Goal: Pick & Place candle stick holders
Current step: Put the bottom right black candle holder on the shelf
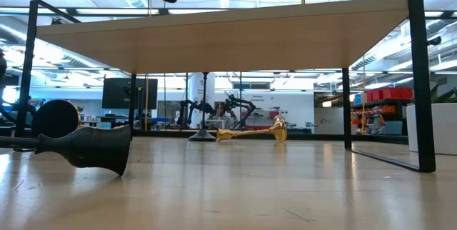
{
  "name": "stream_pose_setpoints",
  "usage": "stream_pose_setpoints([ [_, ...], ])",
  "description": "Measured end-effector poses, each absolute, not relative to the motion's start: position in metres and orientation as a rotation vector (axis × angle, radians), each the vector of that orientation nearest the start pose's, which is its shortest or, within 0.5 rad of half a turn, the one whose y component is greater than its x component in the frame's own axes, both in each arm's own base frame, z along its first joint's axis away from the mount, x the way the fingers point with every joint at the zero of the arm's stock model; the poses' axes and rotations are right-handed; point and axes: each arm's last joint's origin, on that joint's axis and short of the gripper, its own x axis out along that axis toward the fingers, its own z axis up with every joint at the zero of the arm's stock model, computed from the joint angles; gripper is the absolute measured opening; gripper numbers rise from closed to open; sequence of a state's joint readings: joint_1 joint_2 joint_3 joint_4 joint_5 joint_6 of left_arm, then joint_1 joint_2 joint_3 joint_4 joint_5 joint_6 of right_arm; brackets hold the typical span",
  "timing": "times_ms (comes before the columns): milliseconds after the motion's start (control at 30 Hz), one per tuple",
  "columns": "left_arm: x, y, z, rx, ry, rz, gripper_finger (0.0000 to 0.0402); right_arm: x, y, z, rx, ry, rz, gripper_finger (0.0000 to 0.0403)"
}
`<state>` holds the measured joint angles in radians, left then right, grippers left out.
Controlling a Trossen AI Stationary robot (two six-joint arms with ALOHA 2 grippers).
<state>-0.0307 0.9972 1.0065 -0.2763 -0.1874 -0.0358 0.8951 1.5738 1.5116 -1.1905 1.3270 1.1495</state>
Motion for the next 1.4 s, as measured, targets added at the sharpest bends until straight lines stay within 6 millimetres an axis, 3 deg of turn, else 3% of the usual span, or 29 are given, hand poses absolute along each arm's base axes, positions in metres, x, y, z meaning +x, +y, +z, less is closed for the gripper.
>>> stream_pose_setpoints([
  [133, 0.206, -0.001, 0.357, -0.031, 0.207, 0.163, 0.0015, 0.201, 0.204, 0.339, -0.042, 0.278, -0.605, 0.0049],
  [300, 0.194, 0.001, 0.321, -0.077, 0.152, 0.159, 0.0015, 0.198, 0.201, 0.337, -0.065, 0.306, -0.612, 0.0049],
  [533, 0.174, 0.005, 0.291, -0.087, 0.1, 0.205, 0.0015, 0.198, 0.196, 0.336, -0.121, 0.322, -0.63, 0.0049],
  [633, 0.171, 0.003, 0.285, -0.094, 0.038, 0.149, 0.0015, 0.2, 0.193, 0.336, -0.126, 0.325, -0.642, 0.0049],
  [900, 0.167, 0.008, 0.248, -0.085, 0.054, 0.225, 0.0015, 0.205, 0.186, 0.324, -0.152, 0.329, -0.682, 0.0049],
  [1200, 0.164, 0.01, 0.225, -0.06, 0.045, 0.262, 0.0015, 0.213, 0.176, 0.32, -0.151, 0.343, -0.729, 0.0049],
  [1400, 0.163, 0.01, 0.224, -0.027, 0.047, 0.29, 0.0015, 0.213, 0.176, 0.32, -0.167, 0.355, -0.726, 0.0049],
])
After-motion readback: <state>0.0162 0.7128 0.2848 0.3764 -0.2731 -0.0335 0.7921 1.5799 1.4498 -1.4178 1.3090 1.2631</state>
